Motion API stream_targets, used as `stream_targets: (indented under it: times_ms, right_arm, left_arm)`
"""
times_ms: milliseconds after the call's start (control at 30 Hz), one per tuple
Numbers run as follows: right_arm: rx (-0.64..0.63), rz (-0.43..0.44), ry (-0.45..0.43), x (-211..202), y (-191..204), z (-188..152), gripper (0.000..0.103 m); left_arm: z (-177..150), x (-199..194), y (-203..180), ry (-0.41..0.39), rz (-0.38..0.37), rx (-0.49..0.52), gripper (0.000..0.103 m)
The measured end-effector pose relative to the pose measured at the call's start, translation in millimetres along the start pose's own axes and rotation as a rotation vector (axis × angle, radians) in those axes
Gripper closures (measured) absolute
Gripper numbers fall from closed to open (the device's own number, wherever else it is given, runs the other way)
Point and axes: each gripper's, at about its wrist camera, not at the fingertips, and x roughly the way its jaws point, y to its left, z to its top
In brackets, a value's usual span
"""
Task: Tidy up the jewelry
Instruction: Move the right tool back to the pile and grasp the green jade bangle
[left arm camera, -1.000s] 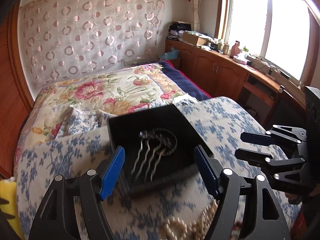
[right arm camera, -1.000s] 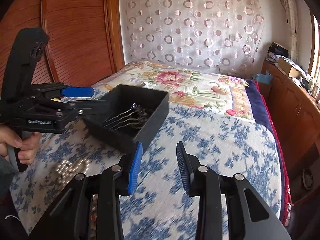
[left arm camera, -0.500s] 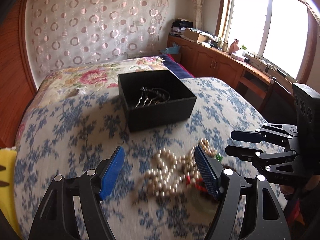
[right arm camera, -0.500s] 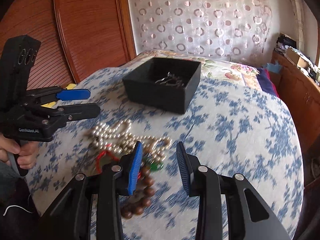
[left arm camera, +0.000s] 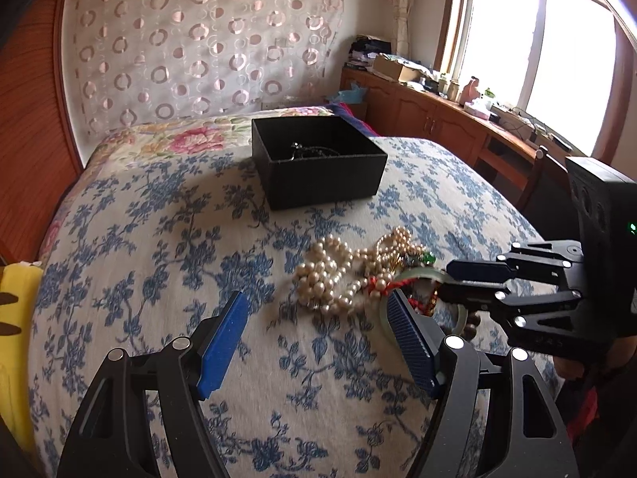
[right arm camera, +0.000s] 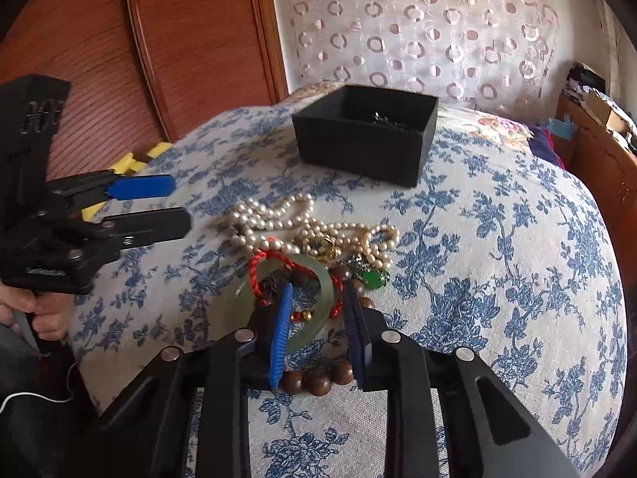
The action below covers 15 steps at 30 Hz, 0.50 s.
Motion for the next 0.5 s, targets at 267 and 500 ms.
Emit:
stream_targets:
  times_ms: [267,500]
  right_arm:
    - [0.005,0.003,0.011,4.8,-3.3,2.7,0.093]
    - [-0.008,-0.047,-0.077,-21.0,-7.4,6.7,0.093]
  left_arm:
    - [-2.7,7.3,5.9,0.016,0.0,-0.009,0.034]
    - [1.2,22.9,4.3,0.041,-0.008,0.007,0.034]
